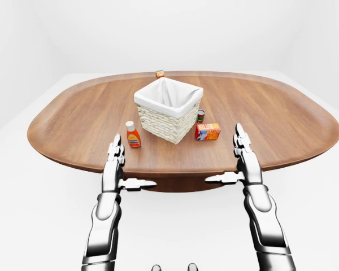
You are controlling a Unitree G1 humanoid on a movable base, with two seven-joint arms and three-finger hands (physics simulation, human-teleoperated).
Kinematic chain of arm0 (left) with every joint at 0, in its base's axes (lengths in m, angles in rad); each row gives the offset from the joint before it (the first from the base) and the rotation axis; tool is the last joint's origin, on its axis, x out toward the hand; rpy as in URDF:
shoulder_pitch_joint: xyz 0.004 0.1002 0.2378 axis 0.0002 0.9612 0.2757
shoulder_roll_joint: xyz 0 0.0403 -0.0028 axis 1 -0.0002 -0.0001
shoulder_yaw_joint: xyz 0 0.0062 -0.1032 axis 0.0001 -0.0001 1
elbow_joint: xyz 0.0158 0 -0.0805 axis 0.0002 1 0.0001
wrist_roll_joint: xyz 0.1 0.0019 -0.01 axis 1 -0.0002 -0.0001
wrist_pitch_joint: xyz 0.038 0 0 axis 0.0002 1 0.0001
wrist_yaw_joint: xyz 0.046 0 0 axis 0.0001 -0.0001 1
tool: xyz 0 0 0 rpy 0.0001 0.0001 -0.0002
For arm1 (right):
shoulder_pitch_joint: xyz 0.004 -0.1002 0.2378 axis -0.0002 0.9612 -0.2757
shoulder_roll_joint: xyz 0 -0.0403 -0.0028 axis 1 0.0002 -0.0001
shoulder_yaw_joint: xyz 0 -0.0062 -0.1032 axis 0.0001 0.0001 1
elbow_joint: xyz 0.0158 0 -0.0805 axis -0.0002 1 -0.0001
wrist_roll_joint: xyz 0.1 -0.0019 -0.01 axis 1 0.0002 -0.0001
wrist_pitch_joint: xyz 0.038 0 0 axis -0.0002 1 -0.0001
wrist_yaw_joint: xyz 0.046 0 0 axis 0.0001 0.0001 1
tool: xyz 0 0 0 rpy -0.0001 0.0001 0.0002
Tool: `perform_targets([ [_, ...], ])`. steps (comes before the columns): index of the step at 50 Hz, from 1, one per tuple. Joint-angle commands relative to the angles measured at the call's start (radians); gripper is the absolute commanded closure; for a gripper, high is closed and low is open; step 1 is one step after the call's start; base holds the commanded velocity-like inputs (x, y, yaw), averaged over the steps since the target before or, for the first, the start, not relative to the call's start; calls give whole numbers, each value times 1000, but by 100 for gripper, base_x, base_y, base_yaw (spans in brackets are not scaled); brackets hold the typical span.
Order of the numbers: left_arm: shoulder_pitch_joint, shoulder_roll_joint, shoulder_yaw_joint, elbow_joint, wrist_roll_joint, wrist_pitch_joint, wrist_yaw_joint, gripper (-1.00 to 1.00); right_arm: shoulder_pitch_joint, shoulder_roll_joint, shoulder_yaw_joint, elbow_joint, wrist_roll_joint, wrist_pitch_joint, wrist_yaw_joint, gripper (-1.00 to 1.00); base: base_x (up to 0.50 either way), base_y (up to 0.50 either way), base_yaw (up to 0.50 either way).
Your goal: Pick up the butter and put it in the basket.
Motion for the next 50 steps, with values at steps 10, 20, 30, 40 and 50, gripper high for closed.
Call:
perform_targets([
  [10, -72, 34, 31, -123, 16, 54, -32, -100, -78, -40, -30, -71, -38, 86, 28, -100, 0, 0, 0],
  [20, -84, 49, 65, -265, -6, 54, -69, -100, -121, -55, -61, -184, -19, 86, 91, -100, 0, 0, 0],
  [30, -96, 51, 69, -296, -11, 54, -69, -100, -124, -69, -76, -176, 11, 86, 77, -100, 0, 0, 0],
  [40, -99, 50, 71, -302, -10, 54, -64, -100, -116, -75, -88, -203, 33, 86, 100, -100, 14, 0, 0],
  [50, -89, 49, 72, -304, -10, 54, -65, -100, -119, -74, -88, -197, 31, 86, 98, -100, 33, 0, 0],
])
